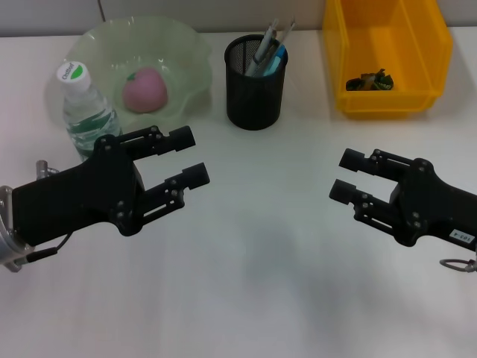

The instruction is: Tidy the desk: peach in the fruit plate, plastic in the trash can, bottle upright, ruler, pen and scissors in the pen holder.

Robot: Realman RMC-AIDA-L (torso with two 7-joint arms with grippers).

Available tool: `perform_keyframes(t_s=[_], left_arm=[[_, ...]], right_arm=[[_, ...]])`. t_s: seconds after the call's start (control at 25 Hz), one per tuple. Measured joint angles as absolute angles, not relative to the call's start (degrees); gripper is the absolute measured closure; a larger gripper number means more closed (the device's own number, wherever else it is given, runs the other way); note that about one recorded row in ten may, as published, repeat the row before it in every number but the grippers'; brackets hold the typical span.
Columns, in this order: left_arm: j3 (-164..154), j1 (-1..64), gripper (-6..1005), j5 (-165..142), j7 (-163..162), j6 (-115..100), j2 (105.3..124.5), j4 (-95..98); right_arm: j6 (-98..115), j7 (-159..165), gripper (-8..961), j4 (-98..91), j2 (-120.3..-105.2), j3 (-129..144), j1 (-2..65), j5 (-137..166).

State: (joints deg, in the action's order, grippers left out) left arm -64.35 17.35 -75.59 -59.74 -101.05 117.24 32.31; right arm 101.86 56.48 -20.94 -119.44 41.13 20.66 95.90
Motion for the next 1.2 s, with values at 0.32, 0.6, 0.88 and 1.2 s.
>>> perform_keyframes(t_s=[0.32, 0.6, 0.88, 1.2], left_arm=[[-64.54, 17.4, 420, -75.62, -59.41, -100.74, 117.31, 32.13], [-64.76, 17.16, 263, -76.52, -59.01, -100.99, 118.22, 32.05], [-64.84, 17.6, 274, -78.33, -57.12, -101.19, 118.39, 31.98], [-64.88, 17.59, 273, -78.46, -57.1, -101.24, 118.39, 31.99]], right_arm=[[100.62, 56.36, 428, -21.05, -119.43, 41.03, 20.49, 98.52], [99.62, 56.23, 421, -20.9, -119.35, 41.03, 20.35, 99.76], [99.16, 56.18, 412, -20.83, -119.47, 41.04, 20.28, 99.93], [99.13, 56.16, 401, -20.83, -119.52, 41.04, 20.3, 100.02]])
